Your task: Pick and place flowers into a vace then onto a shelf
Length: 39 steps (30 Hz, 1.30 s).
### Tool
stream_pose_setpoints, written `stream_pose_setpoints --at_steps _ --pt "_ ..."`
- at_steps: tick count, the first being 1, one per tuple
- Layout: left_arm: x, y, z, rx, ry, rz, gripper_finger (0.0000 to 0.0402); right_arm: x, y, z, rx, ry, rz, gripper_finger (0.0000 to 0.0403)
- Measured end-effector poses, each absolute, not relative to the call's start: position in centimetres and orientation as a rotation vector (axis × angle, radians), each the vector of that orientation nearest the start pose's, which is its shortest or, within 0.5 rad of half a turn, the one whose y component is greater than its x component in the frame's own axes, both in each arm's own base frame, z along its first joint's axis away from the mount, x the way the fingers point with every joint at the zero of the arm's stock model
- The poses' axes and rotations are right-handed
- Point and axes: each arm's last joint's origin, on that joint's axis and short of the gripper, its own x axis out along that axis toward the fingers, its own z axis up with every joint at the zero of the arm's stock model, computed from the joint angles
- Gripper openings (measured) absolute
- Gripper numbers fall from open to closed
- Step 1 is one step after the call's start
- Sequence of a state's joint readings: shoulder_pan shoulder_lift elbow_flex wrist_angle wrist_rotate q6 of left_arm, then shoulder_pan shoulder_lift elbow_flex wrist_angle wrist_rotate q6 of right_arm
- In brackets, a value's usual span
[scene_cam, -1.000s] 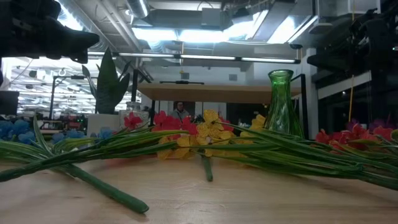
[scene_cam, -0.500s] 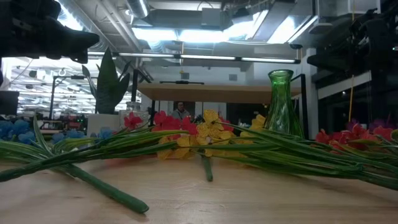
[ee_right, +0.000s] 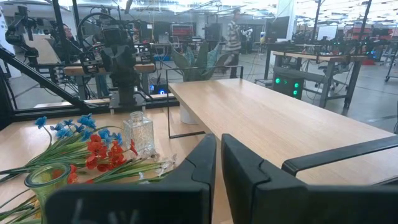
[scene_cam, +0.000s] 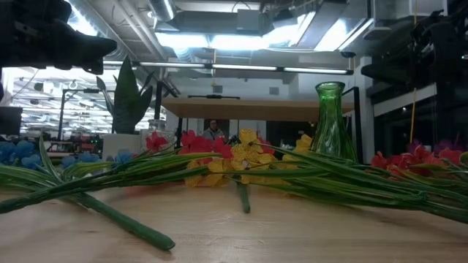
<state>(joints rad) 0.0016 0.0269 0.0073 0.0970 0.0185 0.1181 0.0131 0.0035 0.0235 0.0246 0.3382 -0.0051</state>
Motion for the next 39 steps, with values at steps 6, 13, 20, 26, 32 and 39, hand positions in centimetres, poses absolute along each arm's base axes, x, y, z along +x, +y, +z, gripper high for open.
stream_pose_setpoints --at_steps 6,13,20,26,32,39 --pt "9.86 -0.04 17.33 0.118 -0.078 -0.012 0.0006 9.48 -0.84 17.37 0.003 -0.044 -0.325 0.0030" --pt "9.86 -0.04 17.32 0.118 -0.078 -0.012 0.0006 9.48 -0.84 17.37 0.002 -0.044 -0.325 0.0030" --pt "9.86 -0.04 17.32 0.119 -0.078 -0.012 0.0006 9.48 -0.84 17.36 0.003 -0.044 -0.325 0.0030" --pt "9.86 -0.04 17.32 0.119 -0.078 -0.012 0.0006 9.48 -0.84 17.37 0.004 -0.044 -0.325 0.0030" --pt "9.86 -0.04 17.36 0.113 -0.082 -0.012 0.0006 9.48 -0.84 17.36 0.005 -0.044 -0.325 0.0030" --pt "9.86 -0.04 17.37 0.029 -0.082 -0.016 0.0006 9.48 -0.83 17.36 0.002 -0.044 -0.324 0.0030"
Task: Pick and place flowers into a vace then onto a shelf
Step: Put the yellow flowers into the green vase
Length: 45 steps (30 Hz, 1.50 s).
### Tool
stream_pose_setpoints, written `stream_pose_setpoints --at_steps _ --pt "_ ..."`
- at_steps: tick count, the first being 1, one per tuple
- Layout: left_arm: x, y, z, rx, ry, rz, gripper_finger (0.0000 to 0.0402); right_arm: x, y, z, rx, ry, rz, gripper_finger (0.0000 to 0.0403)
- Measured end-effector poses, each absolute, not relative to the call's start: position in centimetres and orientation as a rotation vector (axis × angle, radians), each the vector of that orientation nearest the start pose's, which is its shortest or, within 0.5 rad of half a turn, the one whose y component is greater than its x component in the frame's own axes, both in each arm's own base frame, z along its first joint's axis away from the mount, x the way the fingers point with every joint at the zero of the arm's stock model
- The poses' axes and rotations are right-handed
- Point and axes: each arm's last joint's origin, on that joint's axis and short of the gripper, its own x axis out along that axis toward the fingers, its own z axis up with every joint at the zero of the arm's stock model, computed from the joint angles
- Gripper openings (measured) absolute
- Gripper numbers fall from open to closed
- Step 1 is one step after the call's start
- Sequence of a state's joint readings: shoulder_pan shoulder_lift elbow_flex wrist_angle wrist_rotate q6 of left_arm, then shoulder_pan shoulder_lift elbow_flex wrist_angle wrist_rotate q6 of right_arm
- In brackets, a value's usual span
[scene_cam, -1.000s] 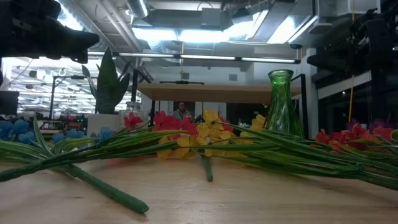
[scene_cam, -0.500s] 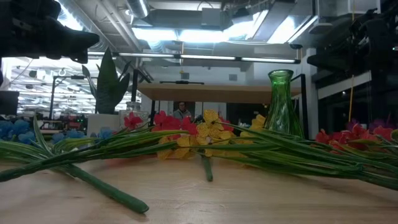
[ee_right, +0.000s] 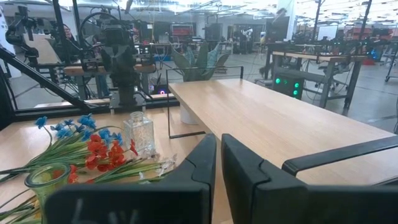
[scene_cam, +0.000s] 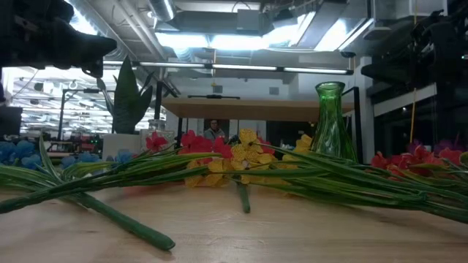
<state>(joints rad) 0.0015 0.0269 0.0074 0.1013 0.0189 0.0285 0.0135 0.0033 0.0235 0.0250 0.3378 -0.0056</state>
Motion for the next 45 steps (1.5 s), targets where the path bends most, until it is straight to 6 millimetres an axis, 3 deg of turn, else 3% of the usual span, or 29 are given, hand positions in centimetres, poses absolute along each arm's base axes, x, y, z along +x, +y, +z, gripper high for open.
stream_pose_setpoints --at_steps 17,22,26,32,39,45 --pt "9.9 0.0 17.5 0.131 -0.096 0.000 0.0002 9.6 -0.3 17.3 -0.006 -0.036 -0.207 0.0029" --pt "10.4 0.1 17.0 0.127 -0.030 0.035 0.0003 9.6 0.0 17.3 -0.009 -0.041 -0.188 0.0007" --pt "10.9 0.2 17.2 0.139 0.021 0.071 0.0002 9.3 0.1 18.5 -0.009 -0.070 -0.199 0.0006" --pt "11.6 0.2 19.1 0.178 0.037 0.049 0.0002 9.1 0.3 20.4 -0.038 -0.087 -0.180 0.0003" --pt "12.3 0.7 18.6 0.136 0.109 0.100 0.0002 9.9 0.3 20.8 -0.075 -0.015 -0.234 0.0002" --pt "12.4 1.2 19.0 0.147 0.064 0.131 0.0003 11.0 0.4 22.1 -0.093 0.053 -0.266 0.0001"
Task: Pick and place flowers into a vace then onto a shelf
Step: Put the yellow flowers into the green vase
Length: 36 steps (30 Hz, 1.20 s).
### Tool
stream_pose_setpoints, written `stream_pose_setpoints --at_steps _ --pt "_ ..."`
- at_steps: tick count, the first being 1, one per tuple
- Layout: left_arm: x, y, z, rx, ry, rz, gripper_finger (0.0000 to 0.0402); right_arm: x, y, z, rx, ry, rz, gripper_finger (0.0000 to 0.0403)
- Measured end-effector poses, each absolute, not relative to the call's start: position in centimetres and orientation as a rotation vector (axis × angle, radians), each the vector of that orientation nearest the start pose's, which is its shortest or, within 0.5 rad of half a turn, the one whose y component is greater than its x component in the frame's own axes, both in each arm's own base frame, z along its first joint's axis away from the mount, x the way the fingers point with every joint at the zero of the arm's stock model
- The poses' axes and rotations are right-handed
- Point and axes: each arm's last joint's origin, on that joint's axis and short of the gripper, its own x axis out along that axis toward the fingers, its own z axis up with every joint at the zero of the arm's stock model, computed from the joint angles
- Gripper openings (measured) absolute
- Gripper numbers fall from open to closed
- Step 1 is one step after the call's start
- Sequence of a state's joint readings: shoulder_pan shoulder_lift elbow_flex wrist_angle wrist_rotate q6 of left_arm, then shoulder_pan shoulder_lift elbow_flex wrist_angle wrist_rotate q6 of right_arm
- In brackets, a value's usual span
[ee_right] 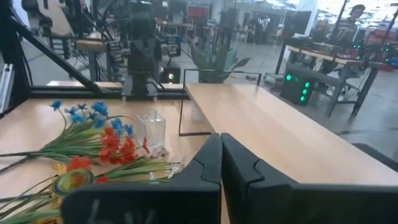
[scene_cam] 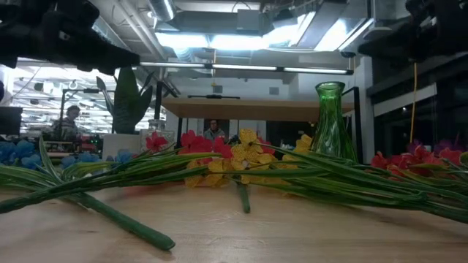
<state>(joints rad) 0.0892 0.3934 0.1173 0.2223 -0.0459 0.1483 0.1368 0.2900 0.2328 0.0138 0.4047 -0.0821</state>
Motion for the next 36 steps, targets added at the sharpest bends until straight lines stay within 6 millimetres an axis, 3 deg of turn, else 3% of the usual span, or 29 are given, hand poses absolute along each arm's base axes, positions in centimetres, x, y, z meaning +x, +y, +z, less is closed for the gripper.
stream_pose_setpoints --at_steps 9,15,22,28,32,36 --pt "12.3 2.0 19.2 0.140 0.055 0.159 0.0003 14.0 1.7 25.6 0.016 0.187 -0.217 0.0000" --pt "12.3 2.2 19.2 0.138 0.051 0.117 0.0003 16.3 4.8 29.3 -0.006 0.211 -0.135 0.0000" --pt "12.2 2.1 20.3 0.128 -0.068 0.098 0.0002 18.1 9.5 31.6 -0.040 0.315 -0.178 0.0000" --pt "12.4 1.2 20.5 0.059 -0.092 -0.069 0.0002 19.1 13.3 31.5 -0.034 0.405 -0.144 0.0000" --pt "12.9 0.4 20.0 0.010 0.002 -0.023 0.0002 19.5 15.3 30.9 -0.053 0.431 -0.124 0.0000" --pt "14.0 -1.0 21.5 -0.025 0.109 0.033 0.0002 20.0 16.3 29.7 -0.069 0.457 -0.143 0.0000"
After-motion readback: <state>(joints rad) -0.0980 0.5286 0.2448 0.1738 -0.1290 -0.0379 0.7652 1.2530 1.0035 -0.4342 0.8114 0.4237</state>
